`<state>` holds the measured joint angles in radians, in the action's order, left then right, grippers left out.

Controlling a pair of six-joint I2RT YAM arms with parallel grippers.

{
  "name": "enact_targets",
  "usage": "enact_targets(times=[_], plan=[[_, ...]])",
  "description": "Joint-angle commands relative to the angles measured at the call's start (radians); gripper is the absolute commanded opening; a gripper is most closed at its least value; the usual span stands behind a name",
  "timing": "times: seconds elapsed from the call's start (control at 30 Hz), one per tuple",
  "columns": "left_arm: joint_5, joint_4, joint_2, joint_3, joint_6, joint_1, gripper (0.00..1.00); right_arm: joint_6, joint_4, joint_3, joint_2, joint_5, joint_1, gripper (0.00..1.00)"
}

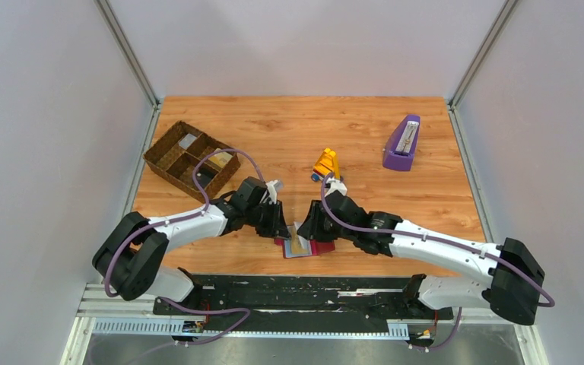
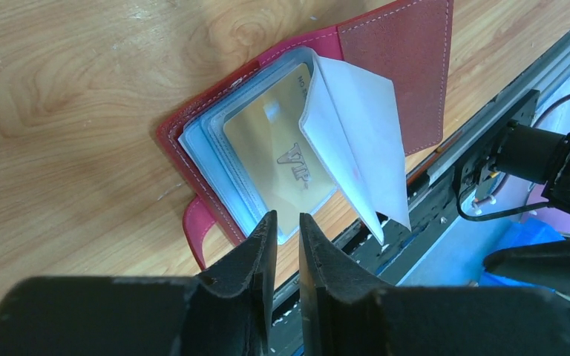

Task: Take the credit cards out of the card holder
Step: Open the card holder at the center of the board.

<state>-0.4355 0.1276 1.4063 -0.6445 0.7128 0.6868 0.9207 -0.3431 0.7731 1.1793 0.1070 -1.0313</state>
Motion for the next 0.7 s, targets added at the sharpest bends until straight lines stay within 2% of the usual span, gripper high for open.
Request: enact_targets(times=[0.0,0.23,0.67], plan=[[-0.002,-0.062,-0.006,0.009,0.002,0.003,0.24,-0.009,0.109,0.036,0.044,-0.053,-0.019,0.25],[-0.045,-0.133,0.035,0.01,0.016,0.004,0.24,-0.004,0.102,0.051,0.077,-0.02,-0.048,0.24],[-0.124,-0.293,0.146,-0.045,0.059,0.004,0.23,0.006,0.129,-0.021,0.066,0.003,-0.072,0.24]])
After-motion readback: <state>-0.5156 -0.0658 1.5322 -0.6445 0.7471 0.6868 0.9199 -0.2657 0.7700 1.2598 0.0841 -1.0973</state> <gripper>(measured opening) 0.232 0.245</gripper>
